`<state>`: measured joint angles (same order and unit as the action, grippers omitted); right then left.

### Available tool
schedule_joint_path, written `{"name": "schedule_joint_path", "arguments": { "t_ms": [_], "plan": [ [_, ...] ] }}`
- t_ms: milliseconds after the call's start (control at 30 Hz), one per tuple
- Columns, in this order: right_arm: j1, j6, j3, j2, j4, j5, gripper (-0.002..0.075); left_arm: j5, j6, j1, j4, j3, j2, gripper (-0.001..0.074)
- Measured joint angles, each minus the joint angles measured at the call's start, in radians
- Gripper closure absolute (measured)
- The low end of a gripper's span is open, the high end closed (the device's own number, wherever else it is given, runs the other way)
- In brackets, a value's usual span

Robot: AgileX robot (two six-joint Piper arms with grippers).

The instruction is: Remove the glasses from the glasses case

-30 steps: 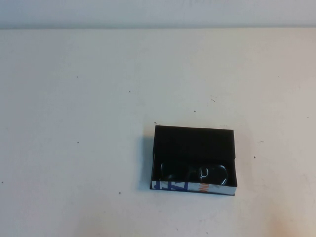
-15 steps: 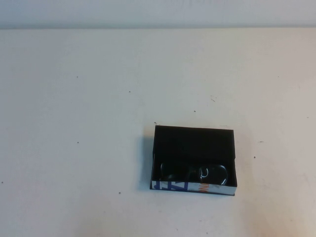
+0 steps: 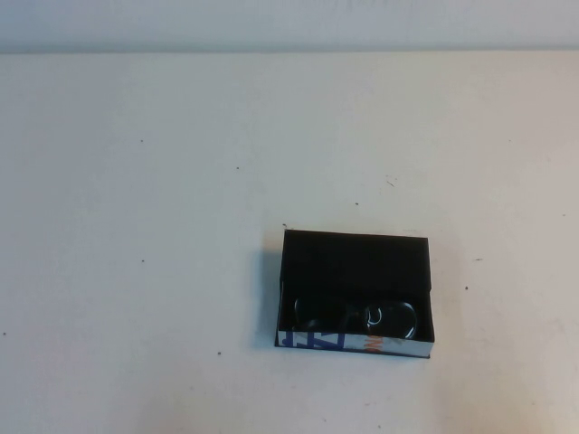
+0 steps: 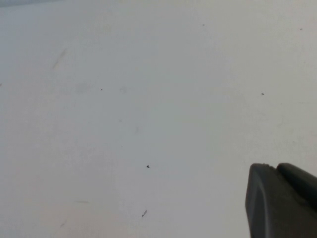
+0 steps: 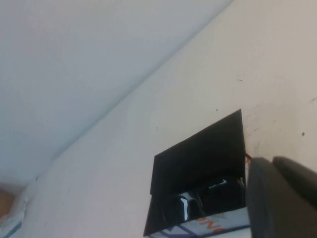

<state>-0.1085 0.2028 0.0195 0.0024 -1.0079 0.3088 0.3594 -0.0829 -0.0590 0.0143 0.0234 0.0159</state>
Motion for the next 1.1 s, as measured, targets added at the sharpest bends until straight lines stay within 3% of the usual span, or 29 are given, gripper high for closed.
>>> {"name": "schedule_joint_path", "arguments": {
  "t_ms": [167,433,733,967,1100],
  "plan": [
    [0.0,0.073,-0.111,0.129,0.031,0.007,0.0744,0.0,0.0,0.0,0.0,0.0,0.0,0.0739],
    [0.0,0.414,-0.459,0.421,0.097,0.061,0.0744,0.0,0.0,0.0,0.0,0.0,0.0,0.074],
    [0.0,0.596,-0.886,0.794,0.362,0.471,0.0744,0.0,0.0,0.0,0.0,0.0,0.0,0.0739],
    [0.0,0.738,-1.164,1.106,0.372,0.816,0.0744,0.0,0.0,0.0,0.0,0.0,0.0,0.0739],
    [-0.025,0.763,-1.287,1.256,0.372,0.902,0.0744,0.0,0.0,0.0,0.0,0.0,0.0,0.0739]
  ]
}}
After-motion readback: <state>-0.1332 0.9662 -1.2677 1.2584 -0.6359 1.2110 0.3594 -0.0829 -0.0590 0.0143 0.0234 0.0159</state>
